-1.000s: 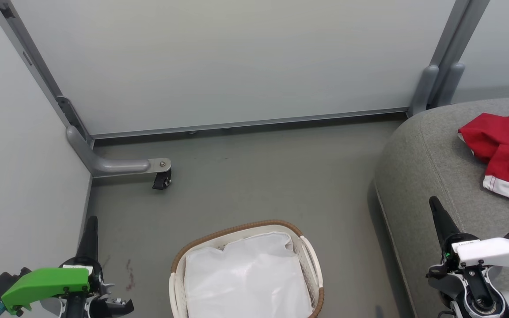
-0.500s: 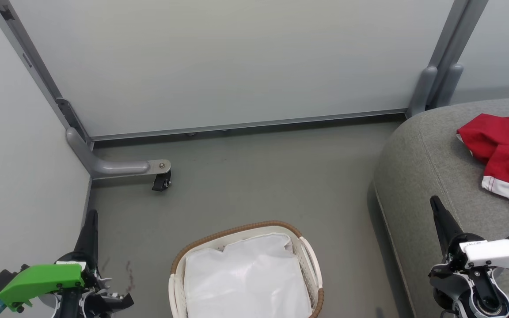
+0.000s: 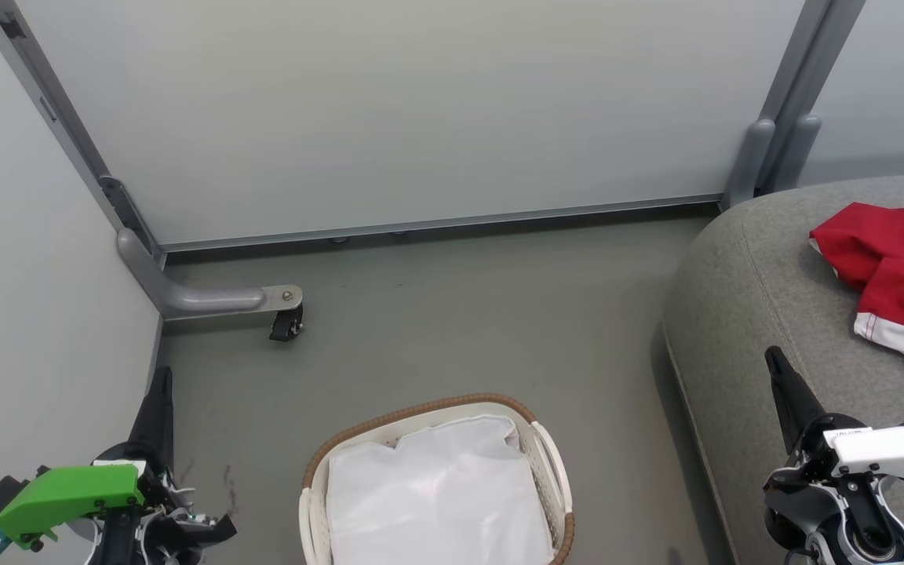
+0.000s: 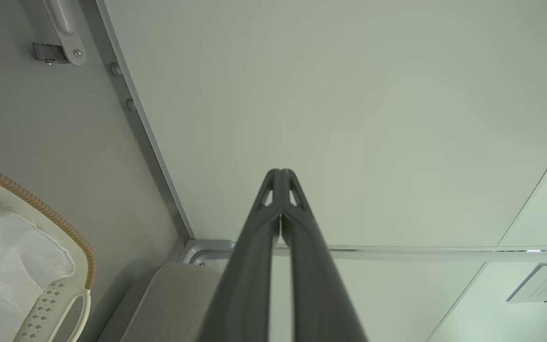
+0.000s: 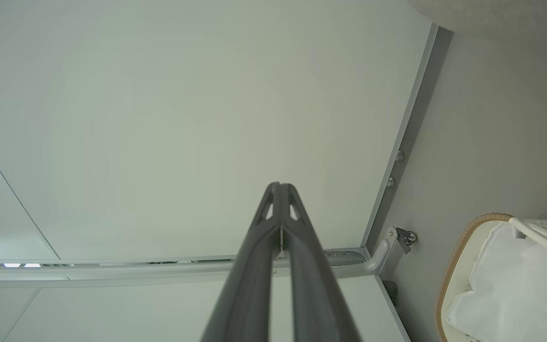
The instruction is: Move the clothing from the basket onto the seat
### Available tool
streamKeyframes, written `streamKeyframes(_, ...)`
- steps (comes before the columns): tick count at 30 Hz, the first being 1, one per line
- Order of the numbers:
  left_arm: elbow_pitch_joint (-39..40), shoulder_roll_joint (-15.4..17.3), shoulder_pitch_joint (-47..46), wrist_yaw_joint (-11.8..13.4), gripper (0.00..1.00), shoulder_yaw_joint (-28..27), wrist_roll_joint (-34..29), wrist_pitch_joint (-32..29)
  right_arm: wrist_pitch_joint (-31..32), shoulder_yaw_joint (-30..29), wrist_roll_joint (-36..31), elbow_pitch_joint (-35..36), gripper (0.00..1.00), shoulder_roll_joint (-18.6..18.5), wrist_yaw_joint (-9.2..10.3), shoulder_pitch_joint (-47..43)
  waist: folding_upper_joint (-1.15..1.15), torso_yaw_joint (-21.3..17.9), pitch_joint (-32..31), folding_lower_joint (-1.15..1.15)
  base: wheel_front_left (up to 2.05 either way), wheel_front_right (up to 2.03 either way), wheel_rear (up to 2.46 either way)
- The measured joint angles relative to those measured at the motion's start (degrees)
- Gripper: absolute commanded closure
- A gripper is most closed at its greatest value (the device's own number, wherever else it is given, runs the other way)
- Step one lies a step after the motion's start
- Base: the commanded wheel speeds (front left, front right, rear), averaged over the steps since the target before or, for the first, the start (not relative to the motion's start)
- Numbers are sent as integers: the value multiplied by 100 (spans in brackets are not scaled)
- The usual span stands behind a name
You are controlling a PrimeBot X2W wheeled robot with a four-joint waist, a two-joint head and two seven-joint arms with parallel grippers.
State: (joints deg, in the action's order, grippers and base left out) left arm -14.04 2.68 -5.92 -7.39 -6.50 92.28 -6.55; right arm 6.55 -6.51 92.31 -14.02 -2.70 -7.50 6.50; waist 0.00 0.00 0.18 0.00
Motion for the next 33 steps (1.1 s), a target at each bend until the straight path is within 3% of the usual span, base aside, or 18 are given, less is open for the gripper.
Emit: streamKeyframes(33,1,0,-1,0,100,0,1,0,0,-1,0,1,100,0,0,0,0,0,0,0,0,0,0)
